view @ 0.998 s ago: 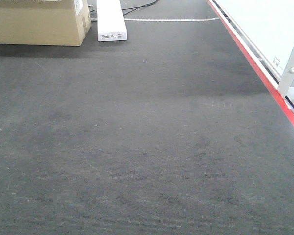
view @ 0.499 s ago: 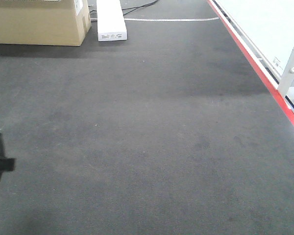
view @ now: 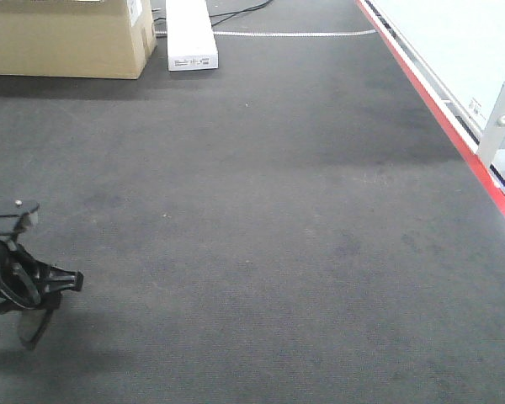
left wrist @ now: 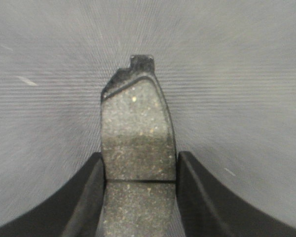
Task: Move and align brake pads A on conveyor
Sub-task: 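Lower the left gripper and release its brake pad onto the belt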
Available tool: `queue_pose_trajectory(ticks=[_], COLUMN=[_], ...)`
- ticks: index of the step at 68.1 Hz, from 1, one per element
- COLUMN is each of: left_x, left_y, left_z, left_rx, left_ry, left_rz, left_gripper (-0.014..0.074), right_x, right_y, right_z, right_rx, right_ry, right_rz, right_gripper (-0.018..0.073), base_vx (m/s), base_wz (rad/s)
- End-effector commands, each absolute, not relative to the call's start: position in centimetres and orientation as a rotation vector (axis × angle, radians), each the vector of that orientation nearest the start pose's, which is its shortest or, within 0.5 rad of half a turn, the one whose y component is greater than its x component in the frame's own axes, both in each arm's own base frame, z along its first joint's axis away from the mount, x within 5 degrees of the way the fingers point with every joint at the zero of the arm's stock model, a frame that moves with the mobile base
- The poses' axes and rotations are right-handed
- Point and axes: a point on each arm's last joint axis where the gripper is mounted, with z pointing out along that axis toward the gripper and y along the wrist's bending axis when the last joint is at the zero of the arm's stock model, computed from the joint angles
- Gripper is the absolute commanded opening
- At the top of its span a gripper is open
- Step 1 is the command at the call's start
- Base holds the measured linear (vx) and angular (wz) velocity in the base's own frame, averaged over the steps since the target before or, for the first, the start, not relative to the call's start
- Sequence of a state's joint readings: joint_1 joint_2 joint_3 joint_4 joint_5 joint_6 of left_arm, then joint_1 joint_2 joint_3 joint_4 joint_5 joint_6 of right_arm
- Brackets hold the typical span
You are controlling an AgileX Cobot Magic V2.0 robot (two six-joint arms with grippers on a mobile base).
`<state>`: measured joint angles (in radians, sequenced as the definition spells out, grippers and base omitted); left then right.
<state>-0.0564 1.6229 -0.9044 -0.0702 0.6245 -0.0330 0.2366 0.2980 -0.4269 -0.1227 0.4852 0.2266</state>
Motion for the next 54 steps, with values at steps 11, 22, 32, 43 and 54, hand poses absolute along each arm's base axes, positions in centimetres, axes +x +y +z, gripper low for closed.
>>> queue_pose_trajectory(ticks=[11, 22, 32, 43, 54], left_x=[31.2, 31.0, 29.9, 27.2, 22.5], left_y=[-2.2, -2.2, -2.1, -2.0, -1.6], left_z=[18.4, 19.0, 21.6, 26.4, 30.8], left_rx=[-0.041, -0.037, 0.013, 0.034, 0.061], left_ry=[2.781, 2.771, 2.726, 2.588, 2.36], left_rz=[-0.093, -0.094, -0.091, -0.095, -0.079], left_gripper=[0.0396, 0.0481, 0.0482, 0.0482, 0.0482], right_x=[6.9, 6.9, 6.9, 6.9, 6.9], right_y=[1.2, 1.2, 1.2, 1.2, 1.2], right_z=[31.3, 31.3, 31.3, 31.3, 31.3], right_rx=[-0.081, -0.081, -0.081, -0.081, -0.081], right_ry=[1.714, 1.714, 1.714, 1.715, 1.715], right_rz=[0.2, 0.2, 0.2, 0.2, 0.2], right_gripper=[-0.0007, -0.0007, -0.0007, -0.0007, -0.0007], base_vx=[0.0, 0.0, 0.0, 0.0, 0.0], base_wz=[0.0, 0.0, 0.0, 0.0, 0.0])
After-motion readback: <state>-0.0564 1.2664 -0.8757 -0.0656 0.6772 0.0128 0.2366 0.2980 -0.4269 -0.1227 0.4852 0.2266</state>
